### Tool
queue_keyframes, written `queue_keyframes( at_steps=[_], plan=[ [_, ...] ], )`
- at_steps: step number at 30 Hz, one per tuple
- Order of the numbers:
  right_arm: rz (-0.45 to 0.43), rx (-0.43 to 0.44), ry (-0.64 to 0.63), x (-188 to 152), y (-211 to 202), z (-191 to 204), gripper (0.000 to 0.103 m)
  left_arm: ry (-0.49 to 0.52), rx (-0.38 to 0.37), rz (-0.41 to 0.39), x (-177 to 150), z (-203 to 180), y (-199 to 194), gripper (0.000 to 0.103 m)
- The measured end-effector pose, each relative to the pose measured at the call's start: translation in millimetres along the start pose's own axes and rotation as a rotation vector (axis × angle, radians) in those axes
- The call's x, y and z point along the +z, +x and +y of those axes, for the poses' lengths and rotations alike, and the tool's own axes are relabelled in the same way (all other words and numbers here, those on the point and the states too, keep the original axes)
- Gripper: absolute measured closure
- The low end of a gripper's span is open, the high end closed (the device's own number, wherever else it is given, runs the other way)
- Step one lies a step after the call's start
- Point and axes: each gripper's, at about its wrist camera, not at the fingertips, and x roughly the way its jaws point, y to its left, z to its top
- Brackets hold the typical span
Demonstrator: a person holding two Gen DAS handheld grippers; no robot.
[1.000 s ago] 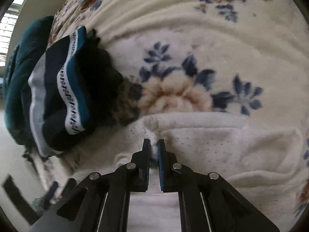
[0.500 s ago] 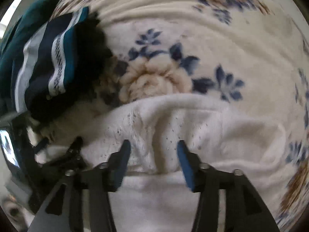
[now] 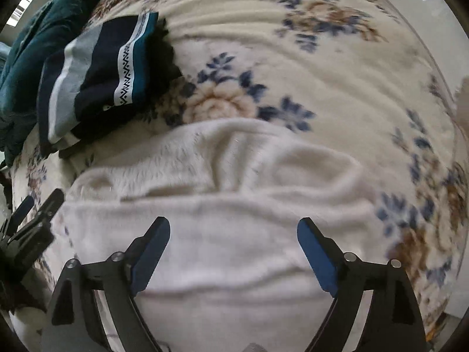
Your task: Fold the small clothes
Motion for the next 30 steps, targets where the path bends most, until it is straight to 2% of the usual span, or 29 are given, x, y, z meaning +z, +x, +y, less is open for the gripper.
queue_keyframes(
  at_steps=[1, 3, 8, 11, 17, 19, 21, 23, 25, 26, 27, 28, 29, 30],
  plan=[
    [-0.006, 0.004, 0.002, -12.4, -12.6, -18.5, 0.013, -0.015, -0.002, 0.001, 5.8, -8.2, -3.6, 0.000],
    [-0.009, 0.019, 0.006, -26.1, -29.2, -39.7, 0.012, -0.044, 0.002, 0.004, -4.1, -11.5, -19.6, 0.000],
    [0.015, 0.072, 0.007, -62.2, -64.7, -106.9, 0.012, -0.112, 0.059, 0.019, -56.0, -43.6, -66.4, 0.000],
    [0.071, 0.104, -0.016, -79.1, -71.6, -153.2, 0.012, -0.161, 0.079, 0.091, -97.4, -76.0, -84.2, 0.000],
    [0.190, 0.158, -0.026, -105.5, -69.6, -237.7, 0.013, -0.192, 0.026, 0.265, -185.9, -165.7, -99.3, 0.000],
    [0.210, 0.154, -0.024, -108.5, -61.8, -262.5, 0.019, -0.170, -0.027, 0.329, -214.7, -200.2, -94.5, 0.000],
    [0.228, 0.131, -0.040, -109.5, -49.1, -284.2, 0.047, -0.128, -0.079, 0.365, -239.8, -233.6, -89.1, 0.000],
    [0.242, 0.115, -0.050, -108.1, -39.1, -298.2, 0.052, -0.090, -0.114, 0.392, -259.5, -261.0, -83.4, 0.000],
    [0.249, 0.132, -0.040, -103.0, -31.9, -308.0, 0.052, -0.048, -0.150, 0.416, -280.5, -292.7, -74.6, 0.000],
    [0.258, 0.151, -0.030, -98.3, -27.2, -311.9, 0.052, -0.026, -0.172, 0.427, -289.4, -306.7, -68.3, 0.006],
    [0.260, 0.174, -0.015, -92.7, -23.9, -313.9, 0.052, -0.013, -0.187, 0.435, -294.4, -314.8, -64.4, 0.022],
    [0.262, 0.210, -0.005, -84.5, -19.1, -314.5, 0.052, 0.015, -0.205, 0.448, -302.8, -328.9, -55.6, 0.031],
    [0.263, 0.231, -0.003, -77.9, -15.6, -312.5, 0.052, 0.033, -0.207, 0.459, -307.3, -336.3, -49.5, 0.049],
    [0.259, 0.251, -0.001, -69.6, -11.5, -308.1, 0.052, 0.059, -0.202, 0.482, -313.8, -346.9, -38.1, 0.062]
  ],
)
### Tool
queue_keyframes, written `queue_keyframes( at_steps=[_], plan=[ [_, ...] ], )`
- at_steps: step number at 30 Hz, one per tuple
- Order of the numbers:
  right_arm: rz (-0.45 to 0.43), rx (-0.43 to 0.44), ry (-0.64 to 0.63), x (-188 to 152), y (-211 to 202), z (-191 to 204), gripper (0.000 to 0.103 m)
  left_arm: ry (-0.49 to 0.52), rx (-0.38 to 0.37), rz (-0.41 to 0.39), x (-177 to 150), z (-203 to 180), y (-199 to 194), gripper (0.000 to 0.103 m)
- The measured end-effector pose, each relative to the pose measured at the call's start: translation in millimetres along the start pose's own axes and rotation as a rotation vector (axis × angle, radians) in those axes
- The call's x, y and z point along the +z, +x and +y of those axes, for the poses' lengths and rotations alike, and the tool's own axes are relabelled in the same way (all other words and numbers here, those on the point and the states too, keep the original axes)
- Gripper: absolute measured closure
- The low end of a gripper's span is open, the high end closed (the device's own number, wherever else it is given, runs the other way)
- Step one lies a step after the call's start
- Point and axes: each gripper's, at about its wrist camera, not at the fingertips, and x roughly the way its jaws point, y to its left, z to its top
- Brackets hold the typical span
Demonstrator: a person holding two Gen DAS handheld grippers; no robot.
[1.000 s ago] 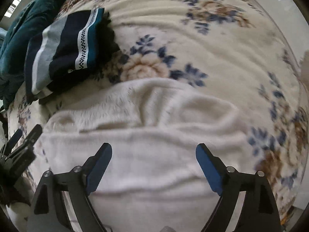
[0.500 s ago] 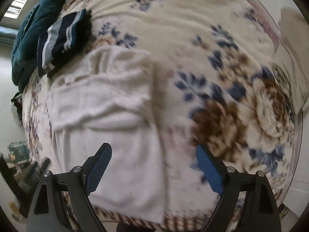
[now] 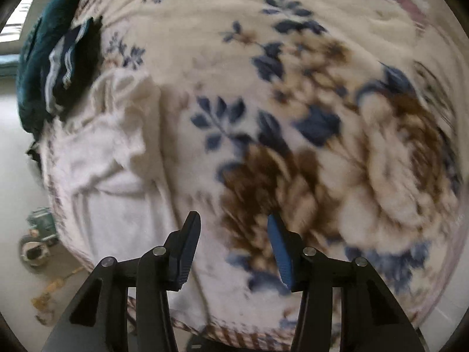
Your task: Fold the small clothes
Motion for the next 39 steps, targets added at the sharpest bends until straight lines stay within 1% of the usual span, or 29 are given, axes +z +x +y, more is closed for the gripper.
queue_keyframes(
  at_steps=[1, 2, 3, 4, 5, 7, 10, 13, 14, 16, 17, 18, 20, 21, 22, 25, 27, 30, 33, 34, 37, 38, 39],
  plan=[
    [-0.004, 0.023, -0.001, 9.8, 3.4, 3.4, 0.052, 0.007, 0.017, 0.007, 0.7, -2.9, 6.6, 0.064],
    [-0.009, 0.053, 0.003, 21.7, 8.4, 7.2, 0.050, 0.016, 0.042, -0.003, 1.9, -4.7, 12.5, 0.067],
    [-0.010, 0.081, 0.016, 33.0, 13.6, 11.3, 0.046, 0.023, 0.061, -0.020, 3.3, -4.9, 15.4, 0.079],
    [-0.012, 0.113, 0.029, 43.7, 18.8, 15.6, 0.045, 0.021, 0.082, -0.033, 5.1, -3.1, 16.2, 0.087],
    [-0.011, 0.159, 0.043, 57.5, 25.7, 21.3, 0.044, 0.015, 0.084, -0.050, 5.9, -0.1, 14.2, 0.096],
    [-0.001, 0.230, 0.064, 84.3, 41.2, 34.8, 0.040, -0.013, 0.038, -0.086, 4.9, 11.3, 5.3, 0.099],
    [-0.003, 0.281, 0.091, 112.7, 60.8, 52.5, 0.040, -0.029, 0.006, -0.119, 3.1, 18.7, -7.6, 0.100],
    [0.047, 0.326, 0.127, 136.3, 90.3, 65.9, 0.040, -0.046, -0.022, -0.152, 0.6, 22.1, -25.9, 0.100],
    [0.059, 0.342, 0.130, 140.8, 98.7, 69.7, 0.042, -0.049, -0.029, -0.163, 0.1, 23.2, -31.6, 0.100],
    [0.073, 0.331, 0.106, 143.8, 110.2, 80.5, 0.068, -0.065, -0.049, -0.184, -1.3, 26.5, -46.3, 0.100],
    [0.071, 0.309, 0.085, 145.4, 113.9, 87.7, 0.091, -0.075, -0.059, -0.191, -2.6, 29.5, -52.6, 0.100],
    [0.055, 0.281, 0.067, 145.7, 113.7, 94.6, 0.094, -0.090, -0.071, -0.203, -3.4, 34.0, -61.2, 0.100],
    [0.012, 0.254, 0.042, 143.9, 106.0, 107.4, 0.095, -0.112, -0.082, -0.223, -8.8, 37.2, -70.4, 0.100],
    [0.001, 0.246, 0.035, 142.9, 100.5, 110.9, 0.096, -0.132, -0.095, -0.233, -9.9, 44.3, -79.6, 0.101],
    [-0.012, 0.240, 0.028, 142.2, 93.4, 116.1, 0.096, -0.150, -0.101, -0.244, -18.2, 52.7, -84.9, 0.101],
    [-0.031, 0.206, -0.018, 140.4, 72.3, 142.1, 0.096, -0.211, -0.124, -0.284, -24.7, 78.6, -110.2, 0.101],
    [-0.030, 0.179, -0.074, 138.1, 56.6, 168.6, 0.096, -0.273, -0.145, -0.323, -32.8, 104.0, -133.1, 0.102],
    [-0.028, 0.138, -0.157, 132.7, 34.7, 205.4, 0.096, -0.351, -0.151, -0.378, -45.7, 146.7, -156.6, 0.102],
    [-0.026, 0.102, -0.216, 125.5, 20.0, 254.4, 0.096, -0.435, -0.156, -0.413, -59.4, 190.7, -171.6, 0.102],
    [-0.028, 0.086, -0.236, 124.0, 17.5, 276.9, 0.096, -0.484, -0.167, -0.422, -65.8, 211.4, -174.8, 0.102],
    [-0.028, 0.062, -0.286, 118.9, 15.8, 332.3, 0.096, -0.595, -0.208, -0.432, -83.1, 263.3, -173.2, 0.102],
    [-0.032, 0.036, -0.316, 117.6, 20.2, 362.1, 0.096, -0.623, -0.219, -0.435, -88.3, 278.7, -171.9, 0.102],
    [-0.034, 0.022, -0.330, 116.8, 23.1, 379.0, 0.096, -0.647, -0.225, -0.436, -92.8, 293.6, -170.6, 0.102]
  ],
)
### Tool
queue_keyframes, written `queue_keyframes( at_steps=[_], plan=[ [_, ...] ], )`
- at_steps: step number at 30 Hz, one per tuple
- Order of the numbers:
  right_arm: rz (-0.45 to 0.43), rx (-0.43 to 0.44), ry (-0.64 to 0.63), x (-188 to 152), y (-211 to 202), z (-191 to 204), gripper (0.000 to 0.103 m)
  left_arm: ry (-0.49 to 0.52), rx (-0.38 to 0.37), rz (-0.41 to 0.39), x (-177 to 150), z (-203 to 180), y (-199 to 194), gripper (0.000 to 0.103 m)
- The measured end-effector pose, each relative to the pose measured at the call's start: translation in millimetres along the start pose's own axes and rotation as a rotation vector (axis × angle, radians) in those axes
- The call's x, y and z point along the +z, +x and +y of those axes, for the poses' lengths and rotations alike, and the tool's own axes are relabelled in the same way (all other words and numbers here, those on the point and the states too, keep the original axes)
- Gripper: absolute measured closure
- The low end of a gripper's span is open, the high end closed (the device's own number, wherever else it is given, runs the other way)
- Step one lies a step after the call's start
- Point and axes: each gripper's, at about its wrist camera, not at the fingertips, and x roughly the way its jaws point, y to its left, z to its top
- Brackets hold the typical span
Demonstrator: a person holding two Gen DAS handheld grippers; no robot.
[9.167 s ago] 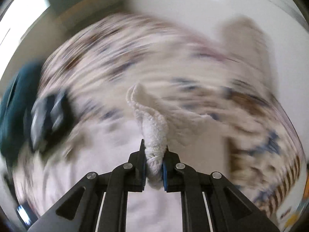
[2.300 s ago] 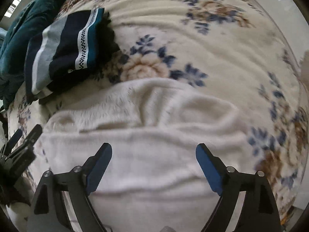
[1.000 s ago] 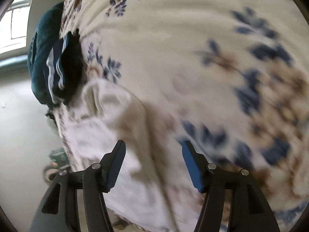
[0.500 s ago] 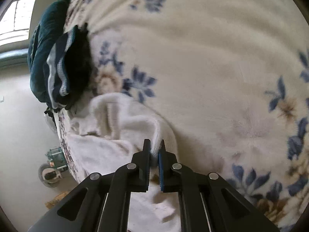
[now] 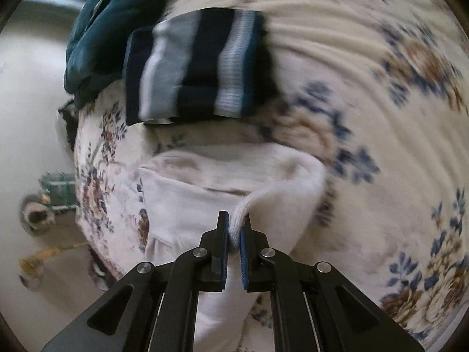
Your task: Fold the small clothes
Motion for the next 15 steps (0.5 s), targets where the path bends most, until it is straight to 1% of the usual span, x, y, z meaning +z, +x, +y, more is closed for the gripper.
queue_keyframes(
  at_steps=[3, 5, 7, 9, 11, 13, 14, 15],
  plan=[
    [0.016, -0.041, -0.040, 18.8, 27.9, 67.4, 0.096, -0.076, -0.003, -0.007, 14.8, 50.5, 1.2, 0.102],
    [0.025, -0.074, -0.081, 30.9, 55.7, 115.4, 0.097, -0.110, -0.007, -0.001, 21.9, 74.4, 4.0, 0.102],
    [0.039, -0.114, -0.117, 40.4, 87.8, 157.4, 0.097, -0.149, -0.018, 0.014, 31.5, 106.2, 10.1, 0.102],
    [0.055, -0.167, -0.145, 49.2, 125.7, 197.0, 0.097, -0.170, -0.021, 0.025, 37.6, 126.9, 15.7, 0.102],
    [0.069, -0.206, -0.165, 54.0, 158.0, 224.4, 0.097, -0.202, -0.027, 0.044, 43.2, 151.7, 25.7, 0.102],
    [0.085, -0.247, -0.181, 56.4, 189.5, 244.3, 0.097, -0.208, -0.030, 0.076, 47.5, 172.6, 38.1, 0.102],
    [0.105, -0.293, -0.193, 57.8, 209.6, 254.0, 0.096, -0.214, -0.033, 0.090, 49.2, 181.6, 44.7, 0.101],
    [0.126, -0.322, -0.192, 58.0, 222.4, 255.9, 0.096, -0.224, -0.051, 0.117, 50.7, 190.0, 53.0, 0.101]
  ],
)
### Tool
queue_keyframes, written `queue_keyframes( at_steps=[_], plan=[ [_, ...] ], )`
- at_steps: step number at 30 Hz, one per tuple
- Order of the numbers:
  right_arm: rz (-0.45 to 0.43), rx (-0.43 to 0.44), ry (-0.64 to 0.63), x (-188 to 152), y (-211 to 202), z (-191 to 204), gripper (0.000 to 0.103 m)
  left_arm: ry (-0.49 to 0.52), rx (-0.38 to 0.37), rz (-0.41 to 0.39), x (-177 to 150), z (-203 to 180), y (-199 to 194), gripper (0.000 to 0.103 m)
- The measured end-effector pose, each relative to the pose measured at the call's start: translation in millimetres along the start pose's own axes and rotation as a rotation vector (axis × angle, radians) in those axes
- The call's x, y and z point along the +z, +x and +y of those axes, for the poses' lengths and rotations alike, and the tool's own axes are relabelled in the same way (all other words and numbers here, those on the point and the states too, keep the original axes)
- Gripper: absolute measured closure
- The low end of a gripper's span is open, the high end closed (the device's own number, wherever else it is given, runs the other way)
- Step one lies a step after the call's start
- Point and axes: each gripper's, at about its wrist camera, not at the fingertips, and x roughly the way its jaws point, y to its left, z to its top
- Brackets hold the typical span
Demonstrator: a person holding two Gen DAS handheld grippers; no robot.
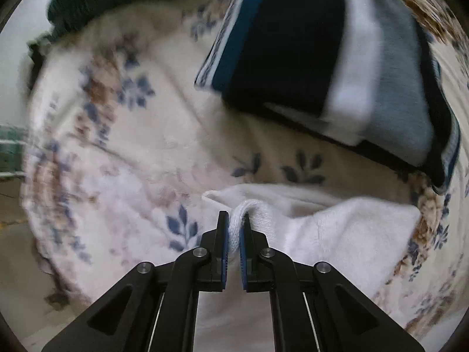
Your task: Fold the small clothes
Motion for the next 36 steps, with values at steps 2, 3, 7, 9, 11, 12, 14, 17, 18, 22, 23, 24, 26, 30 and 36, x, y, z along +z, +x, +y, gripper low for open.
queue_keyframes(
  at_steps=[2, 3, 7, 9, 11, 12, 14, 17, 18, 22, 23, 24, 26, 30, 36],
  plan=[
    [0.061, 0.013, 0.037, 0.0, 20.7, 5.0, 0.090, -0.022, -0.051, 0.082, 10.2, 17.0, 21.3, 0.097],
    [0.075, 0.040, 0.055, -5.5, 24.4, 4.5, 0.080, -0.035, -0.050, 0.113, 14.0, 23.9, 28.0, 0.098],
    [0.054, 0.105, 0.007, -72.8, 2.5, -7.3, 0.056, -0.020, -0.085, 0.155, 20.0, 32.5, 26.8, 0.081],
    [0.045, 0.107, -0.023, -134.4, -10.5, -25.6, 0.048, -0.018, -0.118, 0.163, 19.8, 33.4, 23.9, 0.049],
    [0.086, 0.110, 0.012, -194.6, -9.0, -49.8, 0.048, -0.017, -0.147, 0.170, 19.0, 30.4, 21.1, 0.043],
    [0.119, 0.117, 0.044, -229.1, -3.5, -64.8, 0.048, -0.014, -0.152, 0.177, 18.8, 27.4, 22.3, 0.043],
    [0.201, 0.132, 0.144, -296.4, 15.0, -94.6, 0.048, 0.006, -0.136, 0.195, 18.4, 19.1, 25.7, 0.043],
    [0.312, 0.237, 0.291, -382.5, 52.2, -122.0, 0.048, 0.036, -0.103, 0.204, 14.8, 4.9, 35.2, 0.043],
    [0.322, 0.268, 0.330, -402.9, 63.4, -127.2, 0.048, 0.046, -0.095, 0.205, 13.3, 2.5, 36.7, 0.043],
    [0.292, 0.356, 0.402, -442.6, 99.3, -134.4, 0.060, 0.081, -0.024, 0.234, 6.5, -12.5, 48.9, 0.043],
    [0.246, 0.390, 0.421, -450.0, 101.7, -135.7, 0.094, 0.091, -0.006, 0.241, 5.3, -15.5, 51.6, 0.043],
    [0.224, 0.405, 0.439, -456.2, 102.7, -136.3, 0.097, 0.104, 0.015, 0.249, 6.0, -19.9, 55.7, 0.043],
    [0.176, 0.416, 0.500, -475.1, 98.9, -141.5, 0.099, 0.137, 0.052, 0.261, 3.9, -25.5, 59.8, 0.043],
    [0.172, 0.396, 0.531, -510.0, 86.2, -142.1, 0.100, 0.174, 0.079, 0.261, 1.3, -33.8, 60.2, 0.045],
    [0.224, 0.392, 0.544, -553.2, 91.8, -140.7, 0.101, 0.186, 0.090, 0.202, 5.1, -46.1, 56.8, 0.097]
  ],
)
